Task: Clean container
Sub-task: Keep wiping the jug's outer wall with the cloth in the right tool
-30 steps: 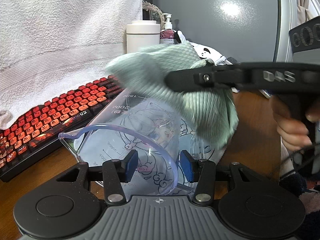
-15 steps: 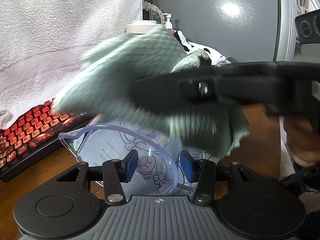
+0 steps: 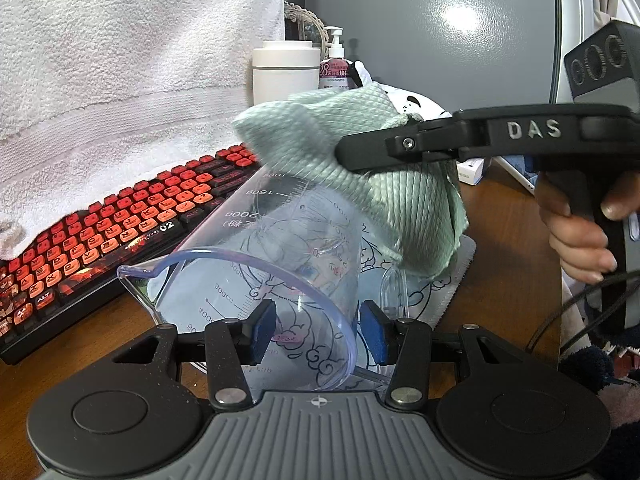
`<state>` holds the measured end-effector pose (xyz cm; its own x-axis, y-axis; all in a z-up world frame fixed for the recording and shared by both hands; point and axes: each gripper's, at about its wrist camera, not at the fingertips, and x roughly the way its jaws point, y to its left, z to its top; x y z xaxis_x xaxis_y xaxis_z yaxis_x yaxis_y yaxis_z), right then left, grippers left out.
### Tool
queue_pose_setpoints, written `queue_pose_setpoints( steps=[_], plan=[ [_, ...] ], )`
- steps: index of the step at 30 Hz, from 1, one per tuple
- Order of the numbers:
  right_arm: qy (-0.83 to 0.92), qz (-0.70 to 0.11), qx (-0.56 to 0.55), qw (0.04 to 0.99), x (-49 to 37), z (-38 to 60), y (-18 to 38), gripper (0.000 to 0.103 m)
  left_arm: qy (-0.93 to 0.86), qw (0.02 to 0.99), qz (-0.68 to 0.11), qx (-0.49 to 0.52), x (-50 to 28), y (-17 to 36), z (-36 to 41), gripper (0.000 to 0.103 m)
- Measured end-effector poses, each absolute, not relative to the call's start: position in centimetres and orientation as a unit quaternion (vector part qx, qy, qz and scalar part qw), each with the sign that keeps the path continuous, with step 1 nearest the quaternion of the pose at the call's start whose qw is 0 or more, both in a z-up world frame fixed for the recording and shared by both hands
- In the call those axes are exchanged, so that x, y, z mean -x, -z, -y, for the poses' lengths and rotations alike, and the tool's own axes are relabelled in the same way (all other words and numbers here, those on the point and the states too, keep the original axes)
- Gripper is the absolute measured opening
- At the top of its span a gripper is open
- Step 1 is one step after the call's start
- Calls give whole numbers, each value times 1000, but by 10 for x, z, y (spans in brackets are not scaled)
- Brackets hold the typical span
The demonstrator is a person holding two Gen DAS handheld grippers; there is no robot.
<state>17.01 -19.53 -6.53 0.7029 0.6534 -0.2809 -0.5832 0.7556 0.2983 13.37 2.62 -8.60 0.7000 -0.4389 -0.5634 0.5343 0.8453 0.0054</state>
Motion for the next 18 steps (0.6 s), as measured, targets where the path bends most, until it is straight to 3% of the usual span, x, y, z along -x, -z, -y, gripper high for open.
queue_pose_setpoints(
  steps=[18],
  plan=[
    [-426, -176, -38, 887, -151, 141, 46, 20, 265, 918, -282, -85, -133, 85, -28, 46]
  ],
)
